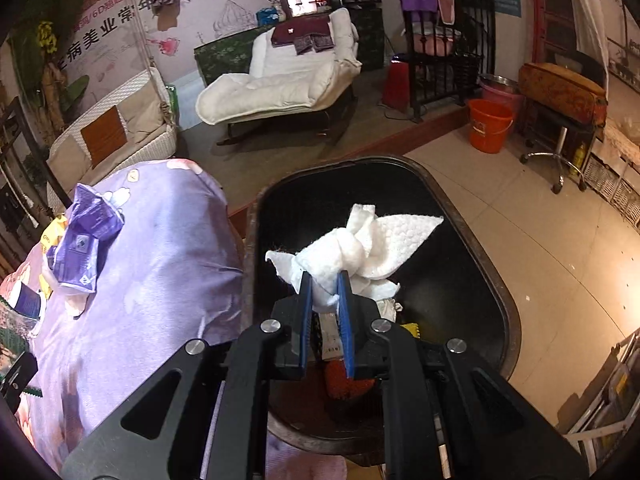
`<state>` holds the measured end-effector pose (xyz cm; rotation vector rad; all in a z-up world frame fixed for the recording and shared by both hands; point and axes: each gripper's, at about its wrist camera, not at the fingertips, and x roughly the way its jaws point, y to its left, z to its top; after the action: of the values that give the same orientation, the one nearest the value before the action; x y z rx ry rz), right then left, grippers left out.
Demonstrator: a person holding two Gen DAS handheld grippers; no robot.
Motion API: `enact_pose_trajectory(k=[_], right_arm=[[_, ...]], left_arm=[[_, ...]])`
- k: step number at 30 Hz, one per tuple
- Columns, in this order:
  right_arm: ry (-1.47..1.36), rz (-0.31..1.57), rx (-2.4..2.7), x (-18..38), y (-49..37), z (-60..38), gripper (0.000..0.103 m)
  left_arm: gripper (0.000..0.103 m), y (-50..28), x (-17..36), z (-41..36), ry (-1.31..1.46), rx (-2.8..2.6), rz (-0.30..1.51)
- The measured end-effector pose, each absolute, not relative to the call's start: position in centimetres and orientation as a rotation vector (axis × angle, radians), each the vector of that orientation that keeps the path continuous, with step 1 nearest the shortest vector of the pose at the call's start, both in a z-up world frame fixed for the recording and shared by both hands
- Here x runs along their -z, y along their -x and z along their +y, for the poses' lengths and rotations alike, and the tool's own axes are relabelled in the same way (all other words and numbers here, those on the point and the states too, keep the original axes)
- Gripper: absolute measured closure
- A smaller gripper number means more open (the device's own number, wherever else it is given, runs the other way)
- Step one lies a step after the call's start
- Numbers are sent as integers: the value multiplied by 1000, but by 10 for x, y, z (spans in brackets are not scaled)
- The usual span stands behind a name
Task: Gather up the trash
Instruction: 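Drop the white tissue into the bin with right tool while left holds the wrapper, then carry the clear candy wrapper over the black bin and open the left tool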
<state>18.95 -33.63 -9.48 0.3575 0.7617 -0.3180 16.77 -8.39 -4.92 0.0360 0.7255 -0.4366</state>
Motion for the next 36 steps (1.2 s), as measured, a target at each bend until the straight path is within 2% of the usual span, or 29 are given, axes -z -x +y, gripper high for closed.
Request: enact_pose_trajectory(k=[6, 8, 10, 20, 28, 36], right_arm=[[-393, 831, 389, 115, -195, -349, 86], [-393, 849, 412, 120, -196, -352, 74], [-395, 855, 432, 123, -195, -353, 44], [-385, 810, 455, 121, -181, -351, 34], [-371, 719, 489, 106, -160, -344, 20], [-386, 664, 505, 98, -135, -343, 15]], left_arm=[[91, -169, 47, -104, -74, 475, 711], [91, -170, 47, -109, -85, 487, 711], [91, -170, 46, -115, -94, 498, 712], [91, -185, 48, -143, -135, 571, 726], [91, -214, 53, -179, -143, 650, 775], [91, -239, 60, -233, -177, 755, 812]])
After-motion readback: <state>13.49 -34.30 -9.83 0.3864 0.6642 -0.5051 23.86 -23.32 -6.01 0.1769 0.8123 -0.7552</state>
